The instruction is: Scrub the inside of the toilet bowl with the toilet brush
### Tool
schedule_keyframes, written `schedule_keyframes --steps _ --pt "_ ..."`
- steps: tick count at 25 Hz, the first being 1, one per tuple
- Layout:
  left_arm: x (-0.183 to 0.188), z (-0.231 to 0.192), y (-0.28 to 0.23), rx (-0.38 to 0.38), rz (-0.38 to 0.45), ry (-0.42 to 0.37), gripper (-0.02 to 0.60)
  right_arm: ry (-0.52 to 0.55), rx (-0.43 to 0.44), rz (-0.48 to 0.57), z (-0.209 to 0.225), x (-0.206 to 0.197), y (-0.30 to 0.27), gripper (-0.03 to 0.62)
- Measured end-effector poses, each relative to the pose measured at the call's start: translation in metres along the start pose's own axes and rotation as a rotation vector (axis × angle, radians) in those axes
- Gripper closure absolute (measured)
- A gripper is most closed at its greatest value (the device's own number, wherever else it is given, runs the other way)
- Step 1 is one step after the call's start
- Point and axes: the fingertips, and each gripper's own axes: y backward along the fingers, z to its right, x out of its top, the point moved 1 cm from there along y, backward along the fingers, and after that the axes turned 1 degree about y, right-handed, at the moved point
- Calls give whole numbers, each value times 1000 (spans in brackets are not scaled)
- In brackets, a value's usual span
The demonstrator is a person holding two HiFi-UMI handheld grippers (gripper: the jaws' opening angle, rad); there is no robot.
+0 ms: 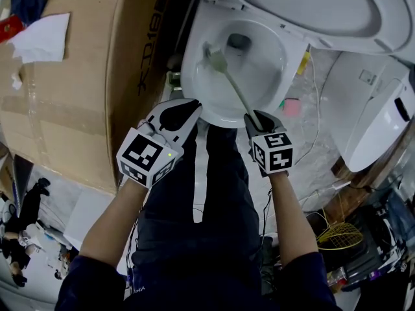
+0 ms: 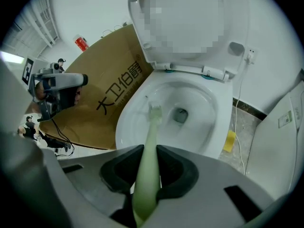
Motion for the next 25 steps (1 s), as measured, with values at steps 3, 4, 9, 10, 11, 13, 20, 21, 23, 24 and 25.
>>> schedule_keyframes --steps 3,4,9,10,11,13,20,21,23,24,25 --pt "4 -2 -3 -1 -2 0 537 16 -3 9 4 12 1 507" --pt "6 -2 -4 -1 -2 -1 537 18 -3 12 5 15 1 508" --pt "17 -5 -11 -3 -2 -4 537 24 -5 20 14 29 3 507" --pt "19 -5 -13 -3 -2 -5 537 25 -6 22 16 31 3 508" --pt "21 -5 -15 -3 -3 -6 537 25 -7 24 19 34 4 507" --pt "25 -5 -18 -4 -5 -8 537 26 -8 30 24 39 5 508" --pt "38 -3 -29 -13 -12 -21 537 18 -19 49 40 54 11 508" --pt "39 -3 -30 -14 -12 -22 537 15 -21 52 43 55 12 508" --pt "43 -2 -32 -14 -12 -26 537 10 -23 56 47 57 14 508" --pt "44 -1 -33 -14 -13 -28 537 7 -24 58 49 57 15 508" --pt "45 -1 -34 -15 -14 -29 537 5 -26 59 51 58 16 508"
